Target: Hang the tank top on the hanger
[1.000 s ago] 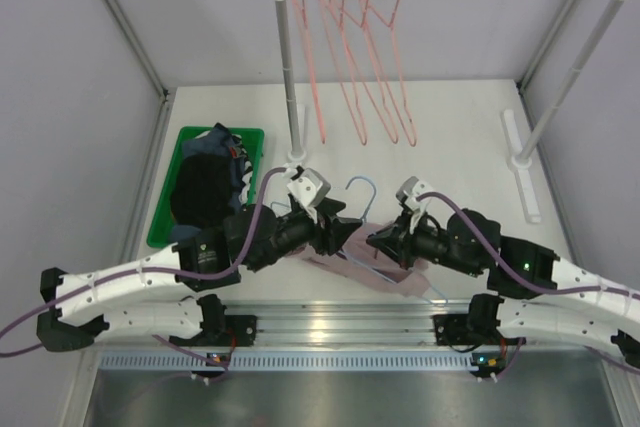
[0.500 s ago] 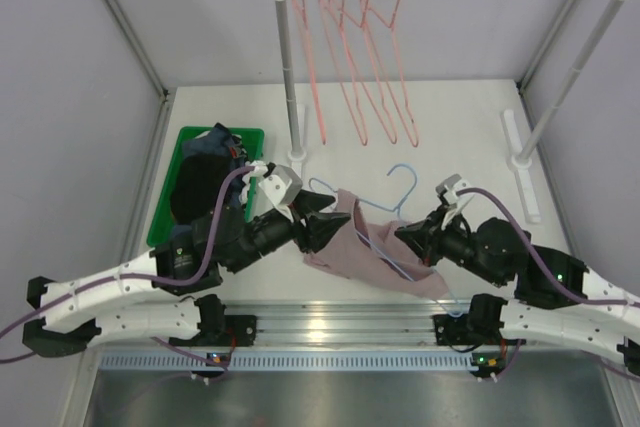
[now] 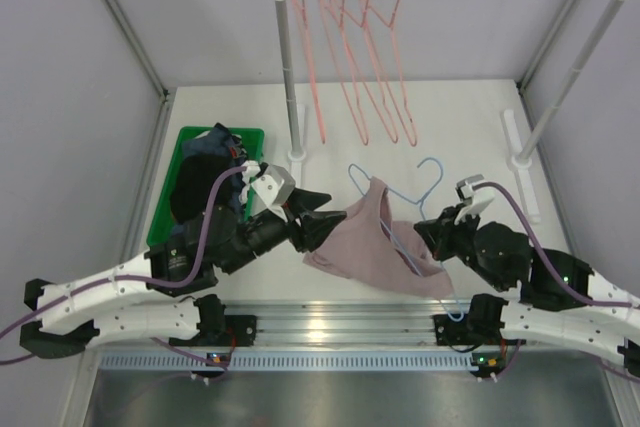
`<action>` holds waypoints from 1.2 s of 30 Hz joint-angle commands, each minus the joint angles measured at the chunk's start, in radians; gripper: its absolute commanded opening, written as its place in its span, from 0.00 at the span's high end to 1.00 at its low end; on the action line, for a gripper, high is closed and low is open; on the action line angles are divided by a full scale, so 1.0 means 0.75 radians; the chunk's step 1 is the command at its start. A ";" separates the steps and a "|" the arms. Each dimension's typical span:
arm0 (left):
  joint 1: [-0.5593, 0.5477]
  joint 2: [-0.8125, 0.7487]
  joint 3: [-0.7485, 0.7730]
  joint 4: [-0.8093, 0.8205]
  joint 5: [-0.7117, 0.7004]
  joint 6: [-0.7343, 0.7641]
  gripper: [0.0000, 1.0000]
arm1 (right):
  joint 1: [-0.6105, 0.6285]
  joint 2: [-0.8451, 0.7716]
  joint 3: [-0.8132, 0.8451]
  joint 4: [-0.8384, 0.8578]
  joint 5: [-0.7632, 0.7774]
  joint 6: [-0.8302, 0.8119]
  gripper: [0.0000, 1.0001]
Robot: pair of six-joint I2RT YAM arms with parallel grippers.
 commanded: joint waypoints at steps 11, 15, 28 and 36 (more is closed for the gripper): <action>0.004 0.004 0.025 0.030 -0.037 0.031 0.47 | -0.761 0.121 0.013 0.195 -0.514 -0.159 1.00; 0.004 0.006 0.023 0.015 -0.045 0.026 0.47 | -1.023 0.197 0.086 0.221 -0.729 -0.257 1.00; 0.006 0.100 0.119 -0.074 -0.117 0.037 0.46 | -1.653 0.500 0.599 0.101 -1.169 -0.363 1.00; 0.014 0.267 0.238 -0.191 -0.303 -0.008 0.44 | -1.671 0.614 0.924 -0.081 -1.094 -0.421 1.00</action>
